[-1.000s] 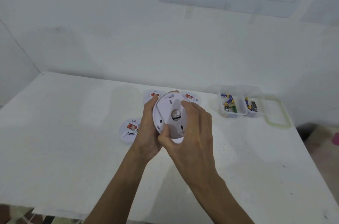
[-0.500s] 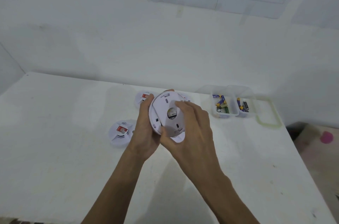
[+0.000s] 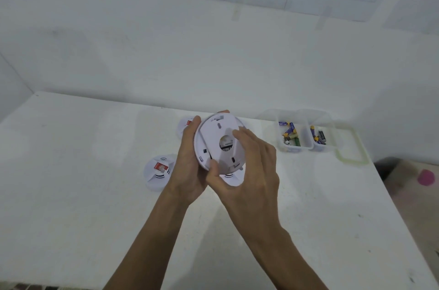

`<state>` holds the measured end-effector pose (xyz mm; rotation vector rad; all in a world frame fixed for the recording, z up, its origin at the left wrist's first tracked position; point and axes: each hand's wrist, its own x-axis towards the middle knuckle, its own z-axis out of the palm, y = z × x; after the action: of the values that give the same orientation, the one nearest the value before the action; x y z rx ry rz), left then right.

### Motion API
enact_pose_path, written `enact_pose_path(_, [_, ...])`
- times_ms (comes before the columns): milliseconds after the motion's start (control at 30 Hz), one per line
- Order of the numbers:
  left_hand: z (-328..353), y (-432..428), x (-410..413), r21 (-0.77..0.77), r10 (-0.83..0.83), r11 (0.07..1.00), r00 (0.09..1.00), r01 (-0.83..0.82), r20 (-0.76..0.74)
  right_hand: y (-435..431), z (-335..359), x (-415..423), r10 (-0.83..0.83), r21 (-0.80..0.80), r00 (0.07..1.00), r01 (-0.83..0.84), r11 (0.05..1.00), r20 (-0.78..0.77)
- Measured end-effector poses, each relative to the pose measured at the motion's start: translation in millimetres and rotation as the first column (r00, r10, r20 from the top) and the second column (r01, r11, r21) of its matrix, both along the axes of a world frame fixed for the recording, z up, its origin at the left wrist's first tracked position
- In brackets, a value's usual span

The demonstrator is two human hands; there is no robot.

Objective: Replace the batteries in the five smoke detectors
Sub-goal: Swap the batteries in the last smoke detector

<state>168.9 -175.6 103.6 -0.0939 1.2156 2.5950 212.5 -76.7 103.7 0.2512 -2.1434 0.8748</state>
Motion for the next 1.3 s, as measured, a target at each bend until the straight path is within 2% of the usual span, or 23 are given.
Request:
enact_pose_path(200, [-6.2,-1.8,-1.4,0.113,-0.003,0.994,0.998,-0.004,0.059,2.2,14.6,-3.1,-0.010,-0.078,0.999,0.006,0.997,-0.043])
enact_pose_path(333, [-15.6,-10.3,-6.3,0.193,-0.032,0.981,0.997,0.018,0.069,14.5,18.2,-5.3,0.069,-0.167,0.990,-0.047,0.985,0.125])
enact_pose_path(433, [-23.3,-18.7,-12.0,0.216,-0.058,0.976,0.996,0.041,0.071,20.5,8.9,-2.3,0.220,-0.344,0.943,-0.125,0.931,0.251])
enact_pose_path(533, [-26.7,-25.6,-14.9,0.237,-0.106,0.966,0.994,0.102,0.006,23.1,0.6,4.0,0.353,-0.536,0.902,-0.177,0.826,0.247])
enact_pose_path(600, [-29.6,-33.1,-16.9,0.260,-0.142,0.955,0.990,0.140,-0.010,26.7,-7.4,5.2,0.399,-0.657,0.881,-0.146,0.740,0.254])
enact_pose_path(733, [-38.4,-47.8,-20.1,0.288,-0.187,0.942,0.982,0.171,0.029,33.4,-37.2,5.0,0.522,-0.891,0.782,0.092,0.444,0.340])
enact_pose_path(800, [-38.8,-53.3,-19.7,0.284,-0.196,0.942,0.980,0.180,0.028,31.1,-50.7,6.8,0.566,-0.910,0.734,0.172,0.379,0.374])
enact_pose_path(867, [-38.5,-59.1,-19.7,0.270,-0.201,0.944,0.979,0.188,0.021,25.4,-61.5,9.9,0.556,-0.873,0.702,0.202,0.444,0.446])
enact_pose_path(1033, [-41.7,-74.0,-19.3,0.247,-0.228,0.943,0.974,0.223,-0.007,15.8,-94.1,10.2,0.488,-0.664,0.533,0.201,0.720,0.691])
enact_pose_path(1100, [-43.6,-78.8,-19.1,0.249,-0.245,0.939,0.970,0.239,-0.010,14.3,-104.5,8.6,0.430,-0.534,0.440,0.141,0.834,0.788])
enact_pose_path(1167, [-45.3,-82.9,-19.4,0.265,-0.264,0.930,0.964,0.256,-0.005,14.9,-116.9,5.6,0.305,-0.351,0.375,0.059,0.935,0.876])
enact_pose_path(1300, [-49.2,-90.3,-19.5,0.307,-0.292,0.912,0.956,0.273,0.017,14.5,-137.2,1.6,0.085,-0.086,0.379,-0.014,0.996,0.921])
